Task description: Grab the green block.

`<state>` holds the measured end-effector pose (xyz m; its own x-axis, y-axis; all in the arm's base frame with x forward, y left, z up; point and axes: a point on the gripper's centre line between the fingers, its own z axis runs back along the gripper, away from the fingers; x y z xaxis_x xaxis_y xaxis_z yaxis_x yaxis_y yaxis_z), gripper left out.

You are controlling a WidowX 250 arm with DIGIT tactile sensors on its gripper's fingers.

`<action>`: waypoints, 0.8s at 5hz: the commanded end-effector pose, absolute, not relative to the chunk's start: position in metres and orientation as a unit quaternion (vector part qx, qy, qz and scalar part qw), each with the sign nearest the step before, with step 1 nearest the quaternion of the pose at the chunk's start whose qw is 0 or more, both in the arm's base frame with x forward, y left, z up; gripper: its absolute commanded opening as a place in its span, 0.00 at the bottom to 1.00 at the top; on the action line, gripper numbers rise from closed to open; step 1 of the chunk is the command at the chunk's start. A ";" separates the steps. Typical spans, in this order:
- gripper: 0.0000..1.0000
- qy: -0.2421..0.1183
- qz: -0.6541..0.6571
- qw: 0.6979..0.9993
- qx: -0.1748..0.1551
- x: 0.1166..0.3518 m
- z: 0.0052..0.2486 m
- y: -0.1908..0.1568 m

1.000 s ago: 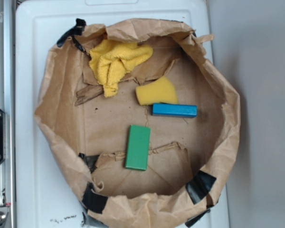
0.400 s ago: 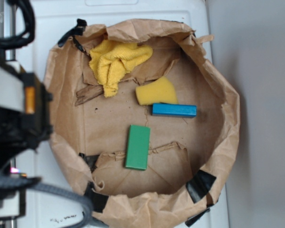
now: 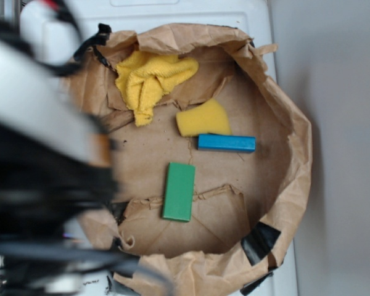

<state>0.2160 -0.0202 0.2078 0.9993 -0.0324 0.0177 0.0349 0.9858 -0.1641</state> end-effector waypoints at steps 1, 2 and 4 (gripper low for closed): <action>1.00 -0.018 -0.154 0.983 -0.101 0.285 0.183 -0.029; 1.00 -0.018 -0.154 0.983 -0.101 0.285 0.183 -0.029; 1.00 -0.019 -0.277 0.958 -0.071 0.293 0.167 -0.032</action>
